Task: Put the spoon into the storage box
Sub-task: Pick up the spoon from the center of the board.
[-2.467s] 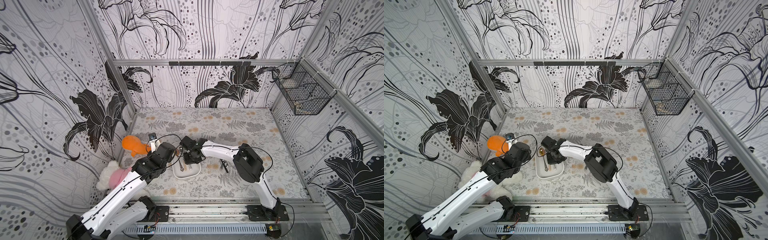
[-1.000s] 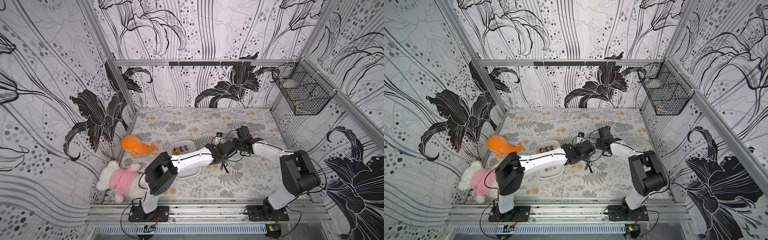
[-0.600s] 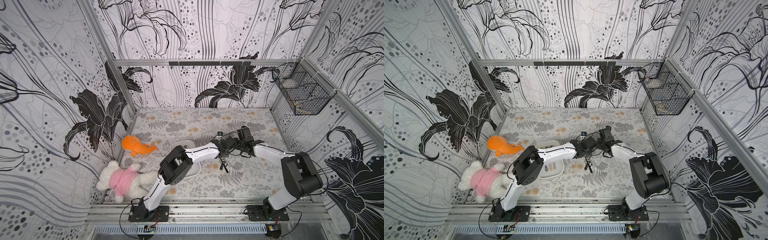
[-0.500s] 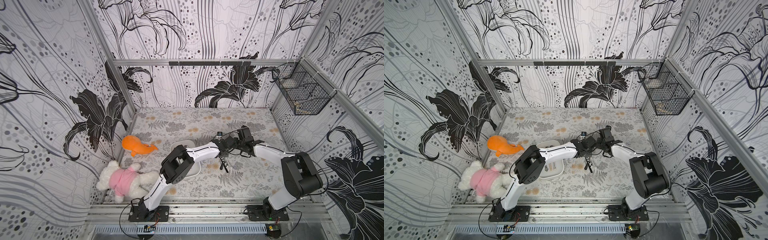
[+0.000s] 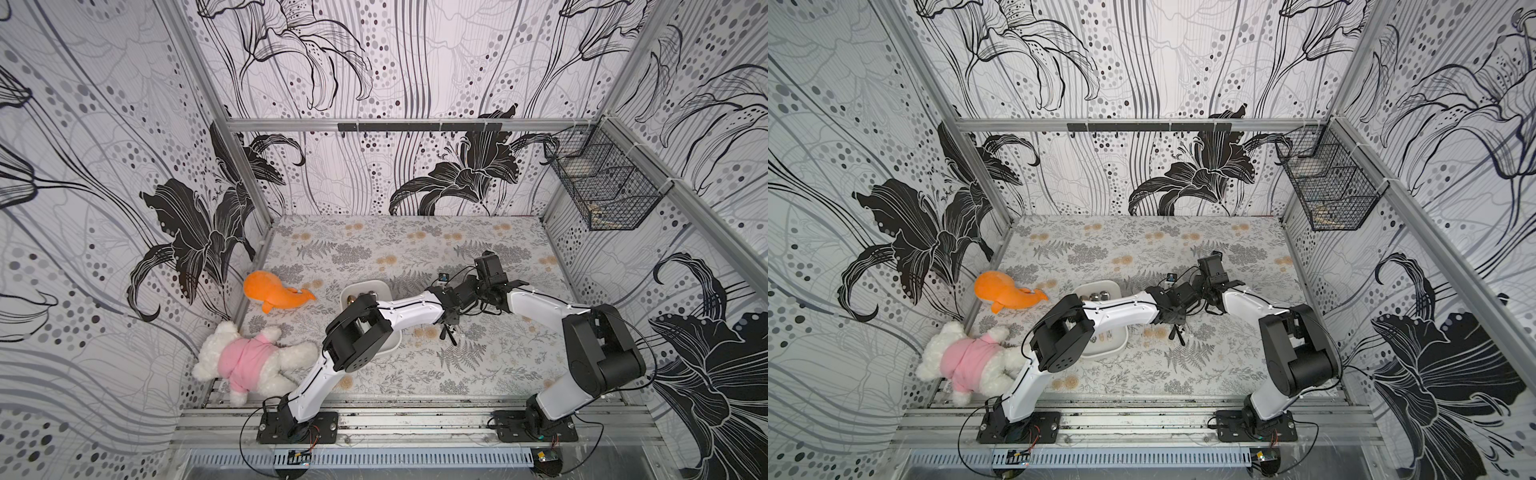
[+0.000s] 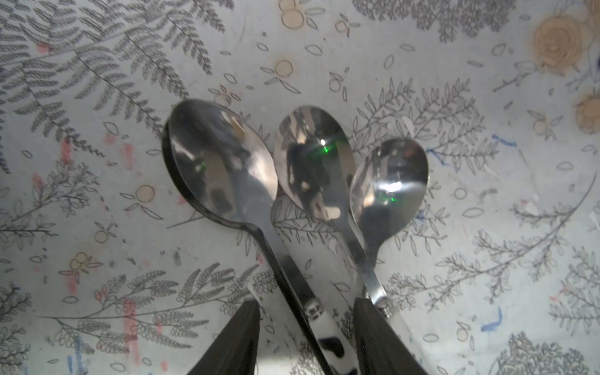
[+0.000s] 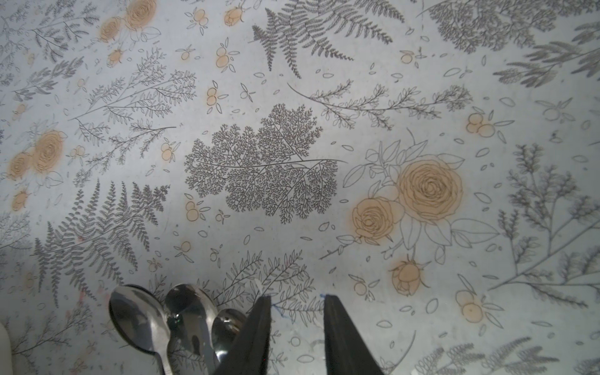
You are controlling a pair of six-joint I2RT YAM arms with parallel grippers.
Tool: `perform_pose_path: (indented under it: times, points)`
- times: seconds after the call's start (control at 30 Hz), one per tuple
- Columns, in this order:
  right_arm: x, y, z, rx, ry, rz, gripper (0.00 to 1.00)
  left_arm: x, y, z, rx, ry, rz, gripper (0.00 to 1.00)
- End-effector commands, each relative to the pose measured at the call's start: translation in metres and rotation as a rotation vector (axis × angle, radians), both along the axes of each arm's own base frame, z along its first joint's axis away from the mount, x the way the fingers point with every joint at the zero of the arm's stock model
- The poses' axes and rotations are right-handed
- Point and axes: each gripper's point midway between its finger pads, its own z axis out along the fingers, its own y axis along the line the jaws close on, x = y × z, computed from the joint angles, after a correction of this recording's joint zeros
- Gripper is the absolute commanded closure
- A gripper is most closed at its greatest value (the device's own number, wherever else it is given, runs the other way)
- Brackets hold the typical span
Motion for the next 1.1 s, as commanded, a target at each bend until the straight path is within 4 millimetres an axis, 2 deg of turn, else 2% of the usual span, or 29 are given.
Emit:
perform_pose_path:
  times: [0.0, 0.2, 0.3, 0.5, 0.63, 0.83, 1.07]
  points:
    - [-0.003, 0.001, 0.005, 0.008, -0.015, 0.008, 0.68, -0.019, 0.011, -0.003, 0.032, 0.039, -0.017, 0.47]
    - [-0.003, 0.004, 0.003, 0.017, -0.006, 0.017, 0.68, -0.031, 0.036, -0.006, 0.07, 0.055, -0.005, 0.5]
    - [-0.003, 0.005, 0.003, 0.022, -0.004, 0.02, 0.68, -0.034, 0.043, 0.001, 0.068, 0.047, 0.001, 0.51]
    - [-0.003, 0.006, 0.0, 0.028, 0.004, 0.025, 0.68, -0.036, 0.057, 0.003, 0.082, 0.052, 0.011, 0.6]
    - [-0.004, 0.006, -0.001, 0.029, 0.007, 0.024, 0.68, -0.037, 0.059, 0.001, 0.085, 0.059, 0.01, 0.65]
    - [-0.004, 0.007, -0.001, 0.03, 0.007, 0.024, 0.68, -0.038, 0.055, -0.001, 0.081, 0.071, -0.002, 0.8]
    - [-0.003, 0.007, 0.0, 0.033, 0.005, 0.025, 0.68, -0.035, 0.055, 0.008, 0.082, 0.052, 0.001, 0.84]
